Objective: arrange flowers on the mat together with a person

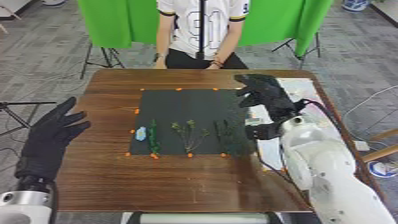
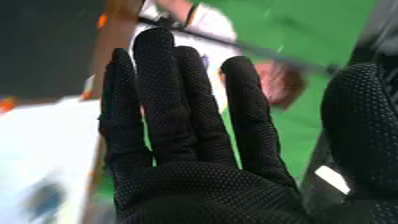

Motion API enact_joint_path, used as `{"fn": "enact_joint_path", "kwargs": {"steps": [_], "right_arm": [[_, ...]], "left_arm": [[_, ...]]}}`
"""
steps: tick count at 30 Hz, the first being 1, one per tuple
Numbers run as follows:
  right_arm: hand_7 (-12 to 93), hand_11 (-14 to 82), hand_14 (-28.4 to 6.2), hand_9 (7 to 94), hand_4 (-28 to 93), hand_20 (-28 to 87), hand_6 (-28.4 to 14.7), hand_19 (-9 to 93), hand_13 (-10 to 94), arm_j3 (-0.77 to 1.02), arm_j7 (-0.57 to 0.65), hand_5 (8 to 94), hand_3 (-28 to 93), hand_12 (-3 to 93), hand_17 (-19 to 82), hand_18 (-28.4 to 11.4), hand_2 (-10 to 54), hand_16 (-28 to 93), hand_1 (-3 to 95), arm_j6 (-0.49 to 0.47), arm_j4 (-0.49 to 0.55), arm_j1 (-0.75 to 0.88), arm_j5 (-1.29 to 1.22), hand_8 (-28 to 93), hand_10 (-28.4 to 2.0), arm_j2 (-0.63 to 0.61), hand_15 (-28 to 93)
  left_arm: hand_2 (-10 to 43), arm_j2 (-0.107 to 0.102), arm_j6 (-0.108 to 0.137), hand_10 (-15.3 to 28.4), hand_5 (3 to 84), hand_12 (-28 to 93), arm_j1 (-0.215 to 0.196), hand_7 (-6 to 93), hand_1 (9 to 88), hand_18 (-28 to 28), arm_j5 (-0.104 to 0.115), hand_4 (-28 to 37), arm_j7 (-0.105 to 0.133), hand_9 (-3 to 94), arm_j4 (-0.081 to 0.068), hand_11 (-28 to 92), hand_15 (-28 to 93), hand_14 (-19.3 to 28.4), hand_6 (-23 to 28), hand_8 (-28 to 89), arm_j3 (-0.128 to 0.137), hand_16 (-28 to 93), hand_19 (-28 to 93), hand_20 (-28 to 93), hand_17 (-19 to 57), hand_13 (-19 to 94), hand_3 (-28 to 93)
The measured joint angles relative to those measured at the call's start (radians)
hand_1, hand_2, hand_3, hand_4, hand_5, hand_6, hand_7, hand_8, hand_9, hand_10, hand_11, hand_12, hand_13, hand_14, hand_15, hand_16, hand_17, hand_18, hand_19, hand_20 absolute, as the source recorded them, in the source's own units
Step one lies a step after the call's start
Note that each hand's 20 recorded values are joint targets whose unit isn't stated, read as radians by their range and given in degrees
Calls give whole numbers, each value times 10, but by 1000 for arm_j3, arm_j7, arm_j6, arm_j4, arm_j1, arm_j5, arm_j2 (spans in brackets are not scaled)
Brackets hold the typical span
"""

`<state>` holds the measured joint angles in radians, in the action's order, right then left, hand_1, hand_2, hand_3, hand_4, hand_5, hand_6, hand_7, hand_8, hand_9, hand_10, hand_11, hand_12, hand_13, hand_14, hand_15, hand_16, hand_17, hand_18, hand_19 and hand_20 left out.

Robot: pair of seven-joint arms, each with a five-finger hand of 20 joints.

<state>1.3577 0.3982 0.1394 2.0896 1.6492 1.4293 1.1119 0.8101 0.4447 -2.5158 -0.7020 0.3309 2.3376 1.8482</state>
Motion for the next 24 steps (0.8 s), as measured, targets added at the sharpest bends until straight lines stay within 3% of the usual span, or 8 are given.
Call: {"fn": "enact_joint_path", "kwargs": {"steps": [6, 10, 14, 18, 24], "right_arm": [[146, 211, -192, 522, -238, 106, 0, 645, 478, 122, -71, 492, 696, 156, 177, -261, 24, 90, 245, 9, 2, 133, -93, -115, -185, -7, 597], [146, 211, -193, 522, -239, 114, 1, 641, 478, 133, -75, 491, 698, 156, 175, -261, 24, 88, 244, 30, 3, 190, -91, -116, -185, -13, 598], [144, 210, -193, 521, -241, 122, 0, 639, 478, 147, -79, 490, 698, 156, 174, -262, 26, 88, 243, 36, 8, 225, -98, -115, -185, -7, 598], [144, 210, -193, 522, -241, 127, 1, 638, 479, 154, -95, 489, 699, 156, 174, -263, 27, 87, 240, 46, 14, 237, -112, -115, -184, 0, 599], [143, 209, -193, 522, -241, 131, 2, 634, 480, 156, -108, 488, 698, 156, 173, -262, 29, 87, 239, 55, 20, 237, -115, -115, -184, 7, 599]], "left_arm": [[42, 14, 4, 177, 354, 99, -26, 140, 219, 215, 4, -283, 37, 323, 0, 311, 608, 250, 51, -116, 1, -122, 508, 145, -101, 210, 795], [42, 23, 7, 181, 376, 99, -29, 141, 222, 212, 2, -283, 33, 322, 1, 317, 611, 249, 65, -111, 0, -122, 505, 147, -104, 208, 794], [41, 29, 10, 177, 317, 96, -25, 145, 221, 214, 1, -283, 33, 310, 0, 307, 610, 249, 52, -109, -14, -123, 508, 151, -101, 208, 795], [39, 39, 11, 174, 277, 96, -17, 151, 222, 217, -18, -283, 29, 307, 0, 306, 609, 248, 40, -116, -28, -123, 511, 153, -96, 210, 796], [39, 45, 10, 180, 307, 101, 0, 156, 223, 223, -39, -283, 22, 314, 2, 323, 616, 251, 55, -117, -41, -122, 526, 160, -90, 215, 796]]}}
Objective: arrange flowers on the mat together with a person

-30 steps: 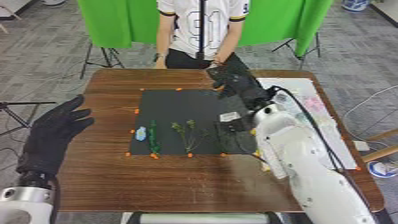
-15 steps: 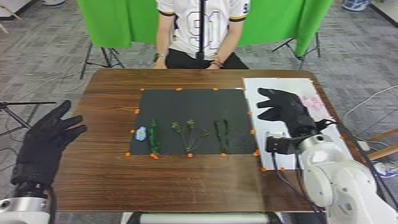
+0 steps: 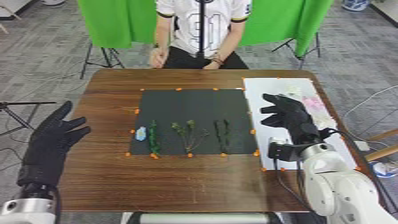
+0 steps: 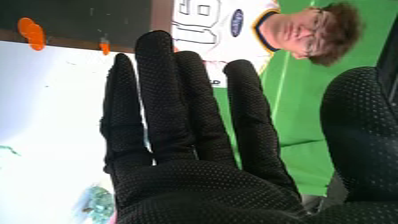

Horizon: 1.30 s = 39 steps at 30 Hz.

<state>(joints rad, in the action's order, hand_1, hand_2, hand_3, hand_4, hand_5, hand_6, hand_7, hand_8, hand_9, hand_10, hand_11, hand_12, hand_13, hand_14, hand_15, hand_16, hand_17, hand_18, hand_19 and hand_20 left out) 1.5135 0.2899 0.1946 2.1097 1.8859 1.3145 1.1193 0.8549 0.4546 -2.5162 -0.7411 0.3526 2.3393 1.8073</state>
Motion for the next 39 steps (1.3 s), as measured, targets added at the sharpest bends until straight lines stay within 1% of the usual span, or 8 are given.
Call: {"fn": "enact_joint_path", "kwargs": {"steps": [4, 9, 31, 39], "right_arm": [[142, 208, -192, 522, -241, 134, 2, 632, 479, 1, -1, 487, 698, 156, 172, -262, 30, 88, 238, 2, 0, -2, -9, -114, -184, 1, 599], [143, 209, -193, 522, -242, 136, 3, 629, 480, 1, -1, 487, 697, 157, 172, -261, 31, 88, 239, 3, -2, -7, -13, -114, -184, 1, 599], [145, 211, -190, 529, -242, 142, 2, 626, 484, -2, 0, 492, 698, 156, 172, -261, 34, 87, 237, 8, -1, -11, -5, -115, -183, 3, 599], [146, 211, -191, 531, -242, 142, 2, 624, 485, -10, -1, 493, 701, 155, 172, -260, 34, 88, 237, 11, -1, -14, 0, -116, -184, 3, 599]], "left_arm": [[39, 2, 0, 185, 316, 102, 8, 157, 223, 224, -9, -283, -12, 317, 0, 331, 619, 252, 62, -115, -1, -123, 530, 162, -88, 219, 795], [40, 7, -1, 186, 322, 100, 9, 156, 224, 224, -11, -283, -20, 317, 0, 333, 622, 253, 66, -114, 0, -123, 531, 163, -87, 221, 795], [40, 6, 3, 187, 323, 98, 9, 159, 227, 225, -8, -283, -16, 302, 3, 338, 625, 254, 70, -114, -15, -126, 535, 162, -87, 221, 795], [40, 5, 2, 186, 323, 97, 11, 159, 228, 226, -10, -283, -16, 301, 8, 337, 626, 254, 70, -112, -16, -127, 536, 161, -87, 221, 796]]}}
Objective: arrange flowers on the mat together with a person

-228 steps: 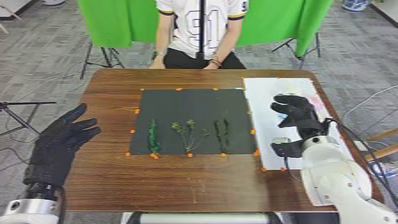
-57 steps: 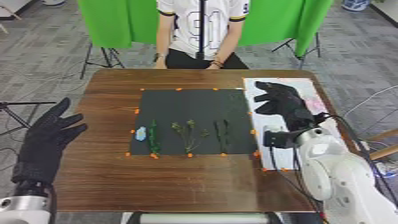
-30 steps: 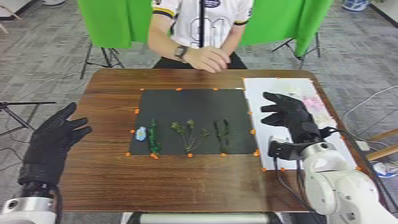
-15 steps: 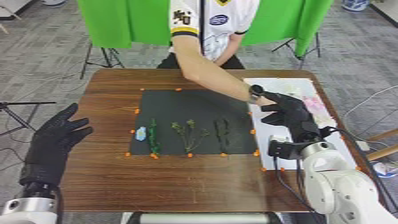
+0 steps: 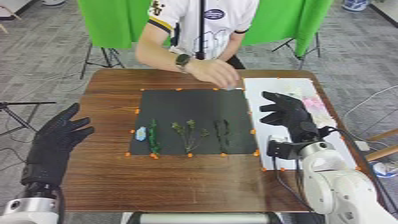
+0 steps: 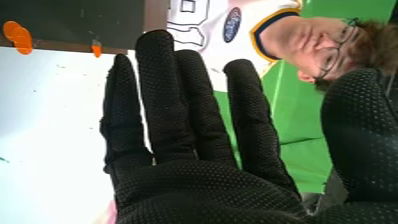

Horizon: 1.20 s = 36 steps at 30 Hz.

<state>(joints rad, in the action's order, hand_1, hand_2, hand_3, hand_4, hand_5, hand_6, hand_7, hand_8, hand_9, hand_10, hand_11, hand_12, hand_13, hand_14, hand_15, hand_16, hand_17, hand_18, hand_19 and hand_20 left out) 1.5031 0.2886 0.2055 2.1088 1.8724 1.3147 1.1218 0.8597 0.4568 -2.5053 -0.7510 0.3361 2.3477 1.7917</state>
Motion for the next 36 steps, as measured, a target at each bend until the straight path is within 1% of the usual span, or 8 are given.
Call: {"fn": "enact_joint_path", "kwargs": {"steps": [5, 10, 18, 32, 36], "right_arm": [[146, 211, -190, 532, -243, 142, 2, 623, 485, -2, 0, 494, 701, 155, 171, -260, 34, 88, 238, 0, 0, -1, 2, -116, -184, 0, 599], [146, 212, -191, 532, -243, 142, 2, 623, 485, -3, 0, 495, 702, 155, 171, -260, 34, 88, 238, 0, 0, -2, 4, -116, -184, 0, 599], [148, 212, -190, 535, -243, 144, 3, 623, 486, -10, 0, 495, 703, 156, 171, -260, 34, 89, 237, 0, -1, -7, 7, -117, -183, -1, 598], [147, 212, -191, 535, -243, 145, 2, 624, 487, -11, -1, 496, 705, 155, 172, -260, 33, 89, 239, 0, -1, -7, 18, -117, -183, -2, 598], [144, 210, -190, 530, -241, 151, -1, 638, 487, -11, 0, 488, 708, 155, 181, -259, 29, 88, 242, 1, -1, -7, 35, -117, -184, -8, 598]], "left_arm": [[39, 0, -1, 187, 324, 97, 4, 160, 229, 226, -1, -283, -2, 301, 1, 338, 625, 255, 71, -113, -2, -127, 536, 160, -87, 221, 797], [39, -6, -1, 188, 325, 96, 9, 160, 229, 226, -1, -283, -3, 301, 1, 338, 625, 254, 71, -113, -8, -127, 536, 160, -87, 221, 797], [40, -5, -2, 187, 325, 97, 19, 162, 229, 225, -2, -283, -10, 301, 1, 337, 625, 255, 71, -113, -9, -127, 536, 159, -86, 221, 796], [40, -4, -2, 187, 325, 96, 21, 161, 229, 225, -2, -283, -9, 301, 1, 340, 625, 254, 72, -113, -12, -127, 537, 158, -86, 221, 799], [40, -4, -2, 187, 325, 95, 20, 161, 229, 225, -2, -283, -9, 301, 1, 339, 626, 254, 72, -113, -12, -127, 538, 158, -86, 221, 799]]}}
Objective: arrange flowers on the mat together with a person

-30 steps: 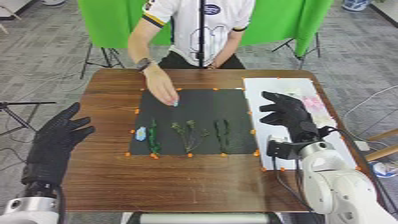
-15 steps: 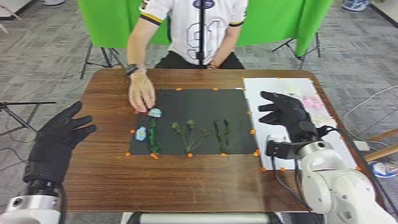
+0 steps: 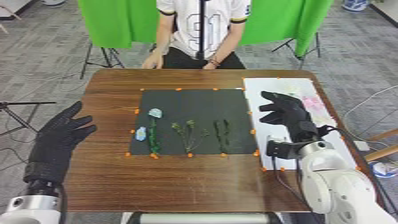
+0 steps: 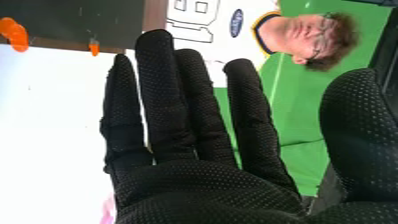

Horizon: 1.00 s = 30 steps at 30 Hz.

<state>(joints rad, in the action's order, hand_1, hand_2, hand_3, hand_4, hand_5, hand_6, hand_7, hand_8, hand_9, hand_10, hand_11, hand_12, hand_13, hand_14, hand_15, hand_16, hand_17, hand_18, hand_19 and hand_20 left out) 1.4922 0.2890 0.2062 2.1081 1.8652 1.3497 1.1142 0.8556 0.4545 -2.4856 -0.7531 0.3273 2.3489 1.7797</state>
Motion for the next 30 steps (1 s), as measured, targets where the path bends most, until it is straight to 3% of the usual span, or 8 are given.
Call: {"fn": "enact_joint_path", "kwargs": {"steps": [7, 12, 22, 24, 25, 30], "right_arm": [[145, 194, -187, 476, -237, 156, -9, 702, 492, -19, 41, 456, 708, 155, 233, -244, 19, 91, 254, 42, -4, -16, 171, -114, -187, -47, 619], [143, 178, -187, 460, -232, 129, -12, 732, 501, -39, 172, 450, 705, 154, 254, -240, 19, 85, 256, 106, -20, -51, 316, -112, -192, -103, 639], [133, 156, -177, 458, -221, 48, -14, 802, 542, -58, 363, 457, 700, 150, 309, -229, 12, 80, 264, 113, -82, -91, 700, -108, -204, -172, 663], [129, 150, -176, 457, -218, 37, -15, 820, 554, -86, 439, 457, 700, 149, 322, -229, 5, 82, 272, 100, -105, -117, 771, -107, -209, -187, 671], [124, 144, -175, 456, -214, -22, -16, 851, 561, -101, 480, 457, 697, 149, 334, -227, 3, 80, 278, 83, -116, -132, 803, -102, -213, -193, 678], [114, 129, -169, 449, -204, -165, -24, 919, 583, -140, 616, 455, 683, 146, 388, -215, -3, 79, 292, -94, -174, -206, 913, -100, -225, -202, 683]], "left_arm": [[41, 0, 0, 188, 326, 96, 0, 161, 229, 225, 0, -283, -1, 303, 0, 338, 625, 254, 72, -113, 0, -127, 537, 157, -86, 222, 798], [42, 0, 0, 189, 327, 96, 0, 161, 228, 225, 0, -283, -1, 308, 1, 339, 626, 255, 73, -113, -1, -127, 538, 157, -86, 222, 799], [44, -2, 1, 190, 327, 95, -5, 160, 228, 225, 2, -283, 2, 309, 2, 342, 626, 255, 73, -113, -2, -128, 539, 156, -86, 222, 799], [44, -4, 1, 190, 327, 95, -5, 161, 228, 225, 3, -283, 3, 310, 2, 342, 626, 255, 73, -112, -5, -128, 539, 156, -86, 222, 799], [44, -5, 1, 190, 327, 95, -5, 161, 228, 225, 3, -283, 3, 310, 2, 342, 626, 255, 73, -113, -6, -127, 539, 156, -86, 222, 799], [44, -8, 1, 190, 327, 95, -6, 161, 227, 225, 4, -283, 6, 311, 3, 344, 627, 255, 72, -113, -7, -128, 540, 156, -87, 223, 801]]}}
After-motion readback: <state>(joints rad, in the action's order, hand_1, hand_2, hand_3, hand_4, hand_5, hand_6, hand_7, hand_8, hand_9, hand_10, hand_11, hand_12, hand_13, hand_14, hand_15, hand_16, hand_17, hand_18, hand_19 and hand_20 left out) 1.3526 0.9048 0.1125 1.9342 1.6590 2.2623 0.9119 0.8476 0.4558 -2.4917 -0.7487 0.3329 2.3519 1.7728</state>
